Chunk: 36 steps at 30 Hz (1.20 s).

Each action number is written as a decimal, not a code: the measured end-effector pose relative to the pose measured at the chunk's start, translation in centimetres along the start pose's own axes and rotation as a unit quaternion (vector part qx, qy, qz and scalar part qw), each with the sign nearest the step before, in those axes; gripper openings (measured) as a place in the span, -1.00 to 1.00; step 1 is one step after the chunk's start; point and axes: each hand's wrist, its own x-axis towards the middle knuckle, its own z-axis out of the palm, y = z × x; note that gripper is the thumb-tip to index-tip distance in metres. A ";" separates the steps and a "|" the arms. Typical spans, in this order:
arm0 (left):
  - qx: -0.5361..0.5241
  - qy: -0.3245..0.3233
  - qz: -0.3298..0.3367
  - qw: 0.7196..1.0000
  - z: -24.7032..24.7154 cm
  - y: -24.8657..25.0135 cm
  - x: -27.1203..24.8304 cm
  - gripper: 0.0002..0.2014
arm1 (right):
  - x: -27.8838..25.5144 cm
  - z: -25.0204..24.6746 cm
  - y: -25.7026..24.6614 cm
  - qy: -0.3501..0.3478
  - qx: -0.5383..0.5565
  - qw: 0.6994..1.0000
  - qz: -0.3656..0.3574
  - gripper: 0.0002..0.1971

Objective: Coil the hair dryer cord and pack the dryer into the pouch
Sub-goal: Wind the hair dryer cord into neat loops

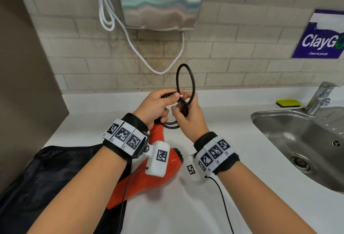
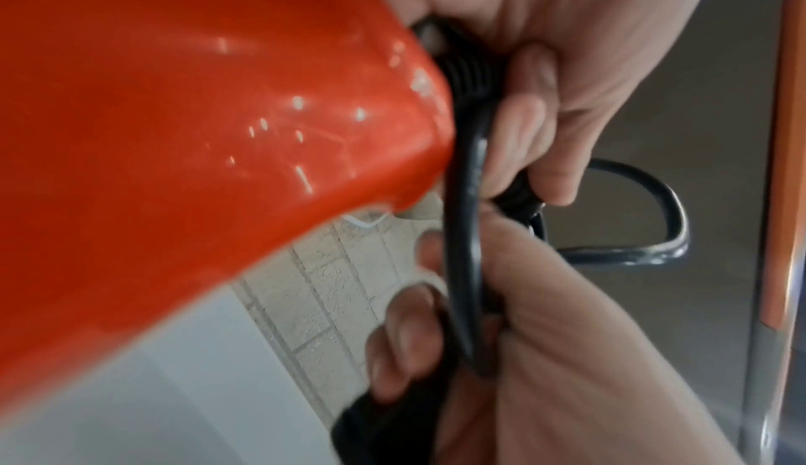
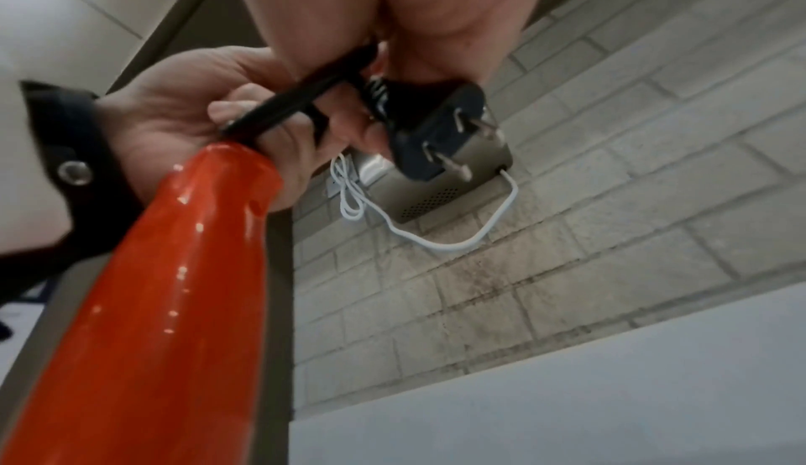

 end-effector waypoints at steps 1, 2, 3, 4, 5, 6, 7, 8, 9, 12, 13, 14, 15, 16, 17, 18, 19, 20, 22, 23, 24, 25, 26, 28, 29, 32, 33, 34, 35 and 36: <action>-0.007 0.002 -0.002 1.000 -0.1 0.0 0.0 -0.83 | -0.4 -0.6 0.2 -0.040 -0.023 0.999 -0.014 -0.72; -0.013 0.007 -0.003 1.000 -0.3 0.0 0.1 -0.84 | -0.9 -1.2 0.6 -0.081 -0.047 0.995 -0.024 -0.77; -0.019 0.014 -0.003 1.000 -0.4 -0.1 0.1 -0.84 | -1.4 -1.7 1.3 -0.115 -0.074 0.990 -0.024 -0.81; -0.025 0.023 -0.003 0.999 -0.5 -0.1 0.1 -0.83 | -1.8 -2.2 2.2 -0.134 -0.110 0.985 -0.008 -0.82; -0.030 0.033 -0.003 0.999 -0.7 -0.2 0.1 -0.83 | -2.1 -2.6 3.3 -0.139 -0.150 0.979 0.023 -0.79; -0.034 0.041 -0.005 0.999 -0.8 -0.2 0.2 -0.83 | -2.5 -3.0 4.4 -0.132 -0.189 0.971 0.065 -0.76; -0.033 0.045 -0.006 0.998 -0.9 -0.2 0.2 -0.83 | -2.7 -3.5 5.4 -0.119 -0.222 0.961 0.112 -0.74; -0.028 0.044 -0.007 0.999 -0.9 -0.2 0.2 -0.83 | -3.0 -3.8 6.2 -0.109 -0.249 0.951 0.151 -0.73; -0.021 0.040 -0.008 0.999 -0.8 -0.2 0.2 -0.84 | -3.1 -4.1 6.5 -0.107 -0.271 0.939 0.181 -0.73; -0.015 0.025 -0.009 1.000 -0.2 -0.2 0.3 -0.85 | -2.7 -4.0 6.5 -0.141 -0.276 0.922 0.232 -0.70; -0.016 0.024 -0.009 1.000 -0.1 -0.2 0.3 -0.85 | -2.5 -3.9 6.2 -0.152 -0.258 0.921 0.250 -0.69; -0.017 0.025 -0.007 1.000 0.0 -0.2 0.3 -0.86 | -2.3 -3.8 5.9 -0.160 -0.236 0.920 0.267 -0.70; -0.018 0.025 -0.004 1.000 0.1 -0.2 0.3 -0.86 | -2.1 -3.8 5.6 -0.165 -0.213 0.921 0.283 -0.74; -0.019 0.027 0.001 0.999 0.0 -0.2 0.2 -0.87 | -2.0 -3.9 5.2 -0.163 -0.196 0.924 0.286 -0.77; -0.020 0.028 0.005 0.999 0.0 -0.2 0.1 -0.87 | -1.8 -3.9 4.9 -0.152 -0.182 0.931 0.276 -0.71; -0.021 0.029 0.010 0.999 -0.1 -0.3 0.1 -0.86 | -1.5 -3.9 4.5 -0.128 -0.167 0.945 0.251 -0.61; -0.021 0.032 0.015 0.999 -0.1 -0.3 0.0 -0.86 | -1.3 -3.8 3.8 -0.092 -0.148 0.960 0.219 -0.56; -0.020 0.035 0.019 0.999 -0.1 -0.3 0.0 -0.87 | -1.0 -3.5 2.9 -0.050 -0.118 0.975 0.181 -0.58; -0.015 0.046 0.025 0.999 0.0 -0.3 0.1 -0.88 | -0.5 -3.0 0.4 0.029 -0.033 0.994 0.098 -0.77; -0.012 0.050 0.029 0.998 0.1 -0.4 0.1 -0.88 | -0.2 -2.7 -0.8 0.047 0.003 0.997 0.062 -0.86; -0.010 0.053 0.034 0.998 0.1 -0.4 0.1 -0.88 | 0.0 -2.5 -1.8 0.051 0.029 0.998 0.035 -0.89; -0.007 0.054 0.038 0.998 0.2 -0.4 0.2 -0.87 | 0.3 -2.3 -2.3 0.044 0.049 0.998 0.023 -0.93; -0.004 0.054 0.040 0.998 0.3 -0.4 0.2 -0.87 | 0.5 -2.2 -2.5 0.031 0.068 0.997 0.025 -0.97; 0.002 0.050 0.039 0.998 0.2 -0.4 0.1 -0.87 | 0.9 -2.1 -2.5 0.014 0.100 0.994 0.039 -0.85; 0.004 0.046 0.035 0.998 0.2 -0.3 0.1 -0.88 | 1.1 -2.1 -2.2 0.012 0.105 0.993 0.044 -0.78; 0.009 0.032 0.023 0.999 -0.2 -0.2 0.1 -0.89 | 1.5 -2.4 -1.5 0.005 0.091 0.994 0.058 -0.64; 0.010 0.024 0.020 0.999 -0.3 -0.2 0.1 -0.89 | 1.6 -2.5 -1.3 -0.007 0.094 0.993 0.066 -0.64; 0.009 0.014 0.016 1.000 -0.3 -0.2 0.1 -0.89 | 1.6 -2.4 -1.3 -0.024 0.104 0.991 0.076 -0.64; 0.008 0.004 0.014 1.000 -0.3 -0.2 0.0 -0.89 | 1.6 -2.3 -1.1 -0.044 0.120 0.988 0.084 -0.66; 0.007 -0.005 0.012 1.000 -0.2 -0.1 0.0 -0.88 | 1.6 -2.2 -1.0 -0.062 0.132 0.985 0.091 -0.68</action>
